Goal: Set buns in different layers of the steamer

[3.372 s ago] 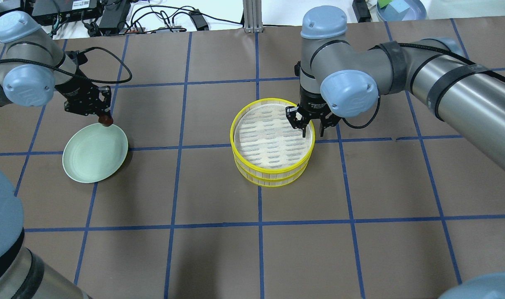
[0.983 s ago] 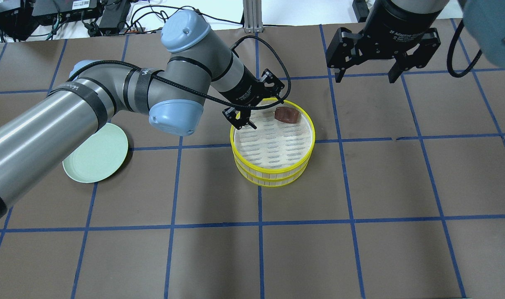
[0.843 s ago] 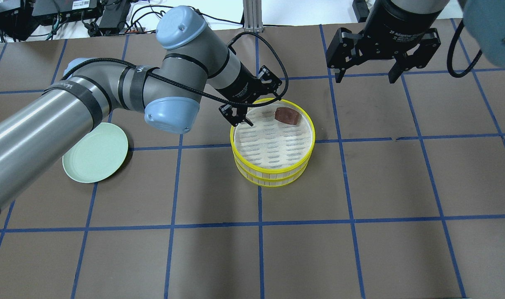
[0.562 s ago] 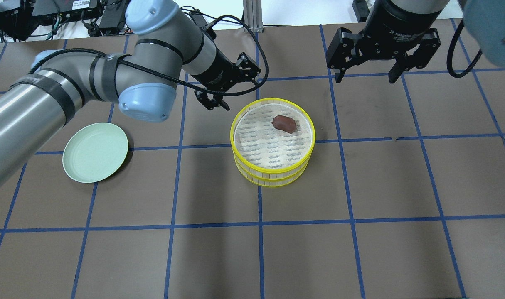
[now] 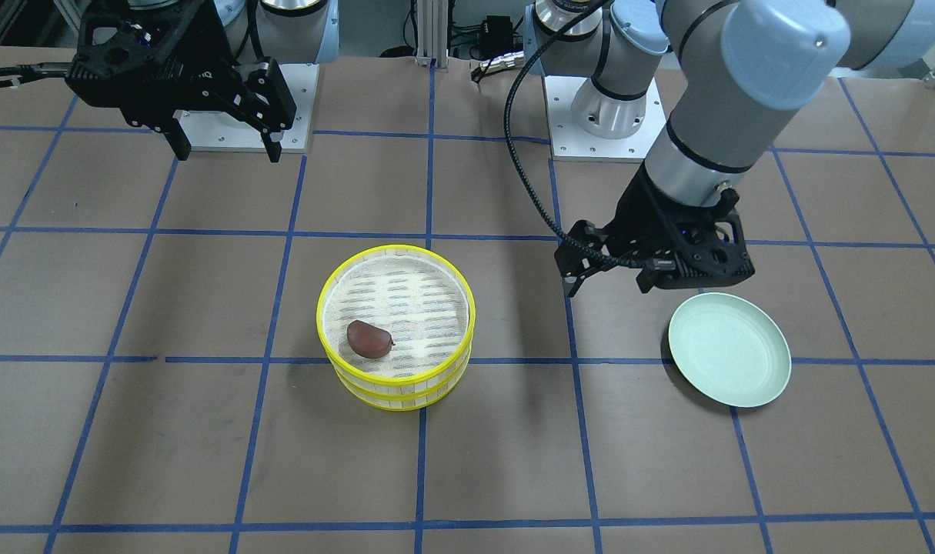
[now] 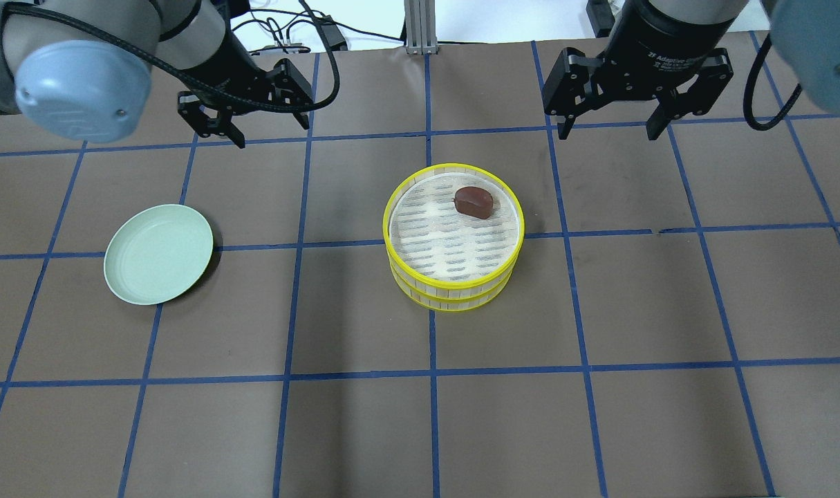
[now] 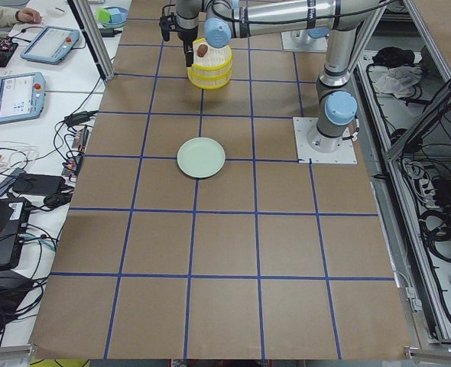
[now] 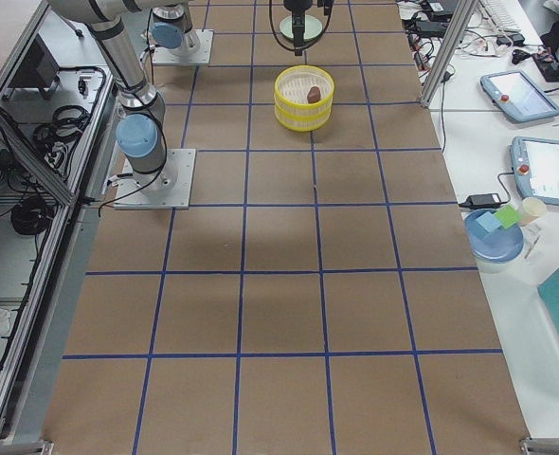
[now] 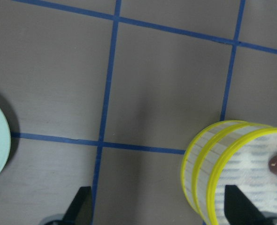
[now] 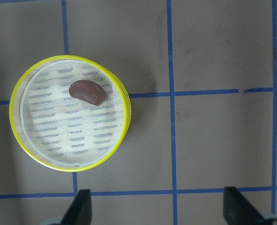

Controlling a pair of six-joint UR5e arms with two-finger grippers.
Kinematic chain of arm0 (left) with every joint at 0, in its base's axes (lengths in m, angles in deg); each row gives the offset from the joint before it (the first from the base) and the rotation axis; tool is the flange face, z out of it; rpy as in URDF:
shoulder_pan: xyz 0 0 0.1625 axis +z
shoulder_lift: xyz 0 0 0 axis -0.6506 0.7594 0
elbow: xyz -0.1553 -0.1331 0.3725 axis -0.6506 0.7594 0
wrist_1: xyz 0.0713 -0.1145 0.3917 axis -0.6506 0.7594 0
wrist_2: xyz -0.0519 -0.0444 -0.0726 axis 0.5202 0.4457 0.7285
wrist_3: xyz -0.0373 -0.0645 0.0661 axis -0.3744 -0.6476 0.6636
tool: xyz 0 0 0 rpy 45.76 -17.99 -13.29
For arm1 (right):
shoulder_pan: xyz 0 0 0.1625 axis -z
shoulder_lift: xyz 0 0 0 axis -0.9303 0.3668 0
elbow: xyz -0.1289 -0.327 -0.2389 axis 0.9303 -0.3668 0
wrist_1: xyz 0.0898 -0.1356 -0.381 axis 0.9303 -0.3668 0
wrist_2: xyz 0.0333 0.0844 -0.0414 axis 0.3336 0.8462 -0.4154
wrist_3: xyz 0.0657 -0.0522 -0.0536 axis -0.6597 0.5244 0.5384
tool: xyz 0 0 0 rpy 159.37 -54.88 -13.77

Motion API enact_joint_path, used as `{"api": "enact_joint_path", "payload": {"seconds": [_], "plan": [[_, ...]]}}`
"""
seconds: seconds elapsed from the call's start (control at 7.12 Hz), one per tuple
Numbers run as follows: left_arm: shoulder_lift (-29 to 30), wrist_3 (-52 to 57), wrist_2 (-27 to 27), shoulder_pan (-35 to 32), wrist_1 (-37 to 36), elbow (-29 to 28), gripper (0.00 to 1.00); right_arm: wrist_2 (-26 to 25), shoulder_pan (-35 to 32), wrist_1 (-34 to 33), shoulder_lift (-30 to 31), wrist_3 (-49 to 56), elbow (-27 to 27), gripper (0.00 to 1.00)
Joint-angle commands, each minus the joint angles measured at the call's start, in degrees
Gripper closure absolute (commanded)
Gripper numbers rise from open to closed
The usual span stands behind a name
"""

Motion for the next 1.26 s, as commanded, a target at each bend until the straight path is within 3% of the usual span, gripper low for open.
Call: {"api": "enact_joint_path", "payload": {"seconds": [0.0,0.28,1.12], "plan": [[-5.6,6.0,-5.2,2.6,7.2,-0.3,0.0,0.0,0.0,0.1,0.2,0.0,0.1,0.0],[-8.2,6.3,-8.7,2.6,8.5,0.4,0.0,0.0,0.0,0.1,0.2,0.0,0.2,0.0],[-8.8,7.4,-8.5,4.1,8.1,-0.2,0.0,0.1,0.0,-0.1,0.2,0.0,0.2,0.0]]}}
